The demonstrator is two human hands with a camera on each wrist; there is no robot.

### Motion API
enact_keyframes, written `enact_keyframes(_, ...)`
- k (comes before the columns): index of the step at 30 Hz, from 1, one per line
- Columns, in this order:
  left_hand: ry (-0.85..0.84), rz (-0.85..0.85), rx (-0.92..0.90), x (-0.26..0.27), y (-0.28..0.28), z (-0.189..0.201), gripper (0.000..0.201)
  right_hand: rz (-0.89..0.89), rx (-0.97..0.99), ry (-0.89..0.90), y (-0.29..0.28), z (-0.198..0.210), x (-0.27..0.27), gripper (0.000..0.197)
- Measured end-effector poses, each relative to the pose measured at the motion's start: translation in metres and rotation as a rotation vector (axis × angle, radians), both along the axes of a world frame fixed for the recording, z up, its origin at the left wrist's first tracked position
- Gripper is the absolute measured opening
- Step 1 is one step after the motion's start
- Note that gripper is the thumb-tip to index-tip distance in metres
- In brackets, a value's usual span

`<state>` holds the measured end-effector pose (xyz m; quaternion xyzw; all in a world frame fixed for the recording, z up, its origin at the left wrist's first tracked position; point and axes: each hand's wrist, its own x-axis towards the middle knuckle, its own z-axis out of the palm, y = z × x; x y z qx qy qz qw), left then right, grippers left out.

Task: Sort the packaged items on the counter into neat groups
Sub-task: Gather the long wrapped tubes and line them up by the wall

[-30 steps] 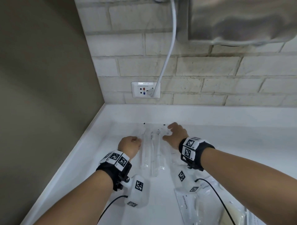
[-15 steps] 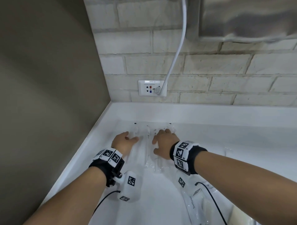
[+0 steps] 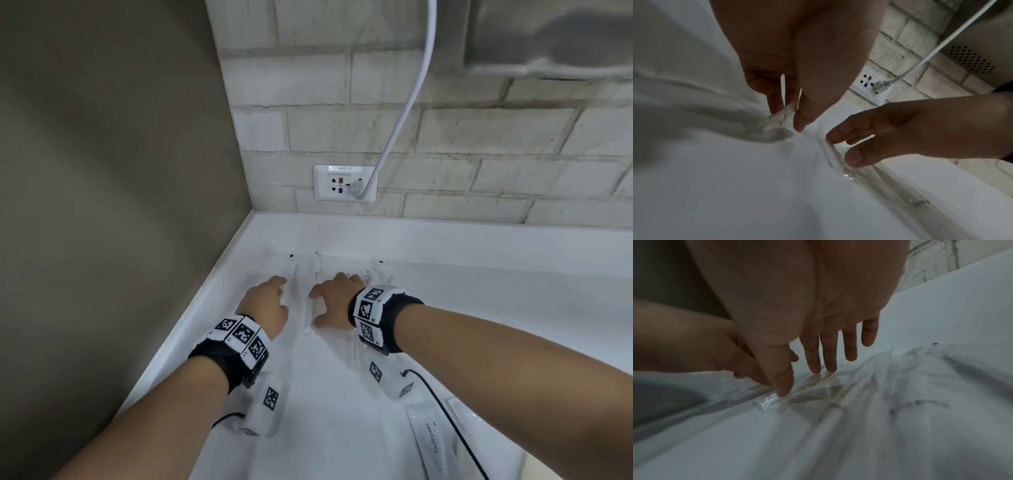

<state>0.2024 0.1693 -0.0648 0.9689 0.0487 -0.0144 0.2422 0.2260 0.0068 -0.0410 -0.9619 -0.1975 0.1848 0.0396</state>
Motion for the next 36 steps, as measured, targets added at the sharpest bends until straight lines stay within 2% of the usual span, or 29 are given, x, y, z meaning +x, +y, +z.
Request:
enact_keyframes(3, 0.032, 0.014, 0.030, 0.009, 0.002, 0.000, 0.048, 0.002, -0.002, 0.021, 0.007, -0.003, 0.008, 0.079)
enact_keyframes(8, 0.076, 0.032, 0.085, 0.020, 0.009, 0.001, 0.046, 0.032, 0.033, 0.006, 0.009, -0.003, 0.003, 0.072)
enact_keyframes(13, 0.090, 0.039, 0.145, 0.025, 0.017, 0.000, 0.046, -0.001, 0.082, 0.032, 0.022, -0.009, -0.002, 0.078)
enact_keyframes(22, 0.095, -0.008, 0.179, 0.030, 0.025, -0.005, 0.049, -0.026, 0.144, 0.029, 0.030, -0.006, 0.000, 0.072)
enact_keyframes(36, 0.083, -0.022, 0.196, 0.035, 0.028, -0.009, 0.049, -0.015, 0.124, 0.005, 0.031, -0.002, -0.004, 0.068)
